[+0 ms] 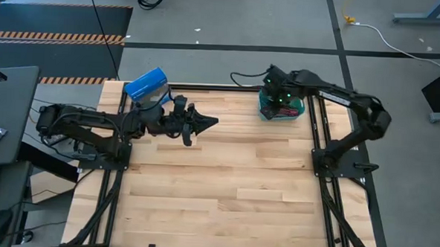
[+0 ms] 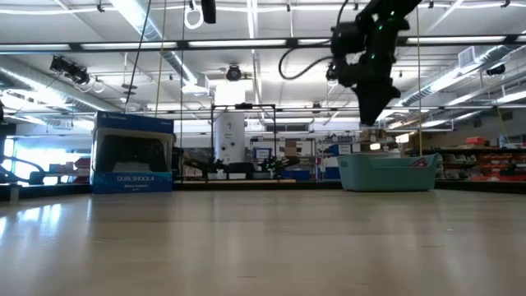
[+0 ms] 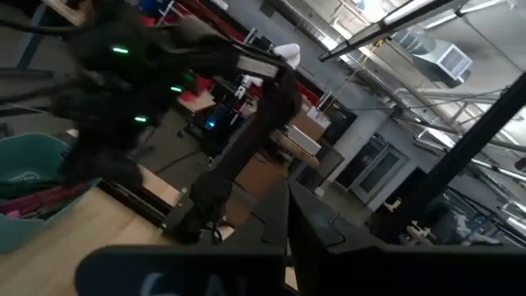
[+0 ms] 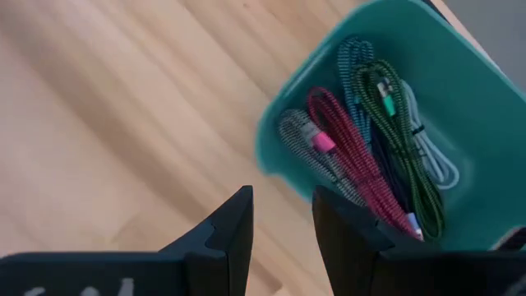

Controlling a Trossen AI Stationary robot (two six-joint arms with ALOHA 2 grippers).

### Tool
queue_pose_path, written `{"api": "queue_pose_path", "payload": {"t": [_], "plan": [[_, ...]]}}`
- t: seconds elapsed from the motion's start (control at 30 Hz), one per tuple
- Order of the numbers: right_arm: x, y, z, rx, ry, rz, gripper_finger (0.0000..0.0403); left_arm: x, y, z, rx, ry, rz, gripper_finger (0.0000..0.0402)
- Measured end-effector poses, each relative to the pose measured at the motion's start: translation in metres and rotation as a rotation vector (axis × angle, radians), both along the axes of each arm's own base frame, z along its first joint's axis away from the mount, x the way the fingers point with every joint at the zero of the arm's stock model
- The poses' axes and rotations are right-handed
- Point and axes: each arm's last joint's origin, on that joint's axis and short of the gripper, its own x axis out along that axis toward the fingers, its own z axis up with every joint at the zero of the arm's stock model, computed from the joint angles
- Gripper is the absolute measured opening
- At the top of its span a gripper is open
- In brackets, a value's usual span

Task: Pick and place USB-C Cables
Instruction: Move the green bin to the center of the table

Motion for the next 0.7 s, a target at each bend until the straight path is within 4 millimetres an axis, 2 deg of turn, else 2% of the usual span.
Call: {"api": "queue_pose_path", "payload": {"t": [0.23, 0.4, 0.57, 0.7], "plan": [[0.012, -0.023, -0.026, 0.018, 0.038, -0.043, 0.0132, 0.001, -0.006, -0.006, -0.009, 0.058, -0.023, 0.0004], [0.011, -0.038, -0.047, 0.051, 0.129, -0.076, 0.0132, 0.001, -0.005, -0.006, -0.052, 0.053, -0.021, 0.0013], [0.0, -0.045, -0.046, 0.041, 0.168, 0.007, 0.0132, 0.001, -0.005, -0.006, -0.06, 0.052, -0.021, 0.0019], [-0.008, -0.058, -0.044, -0.048, 0.224, 0.038, 0.0132, 0.001, -0.004, -0.006, -0.058, 0.052, 0.001, 0.0013]]}}
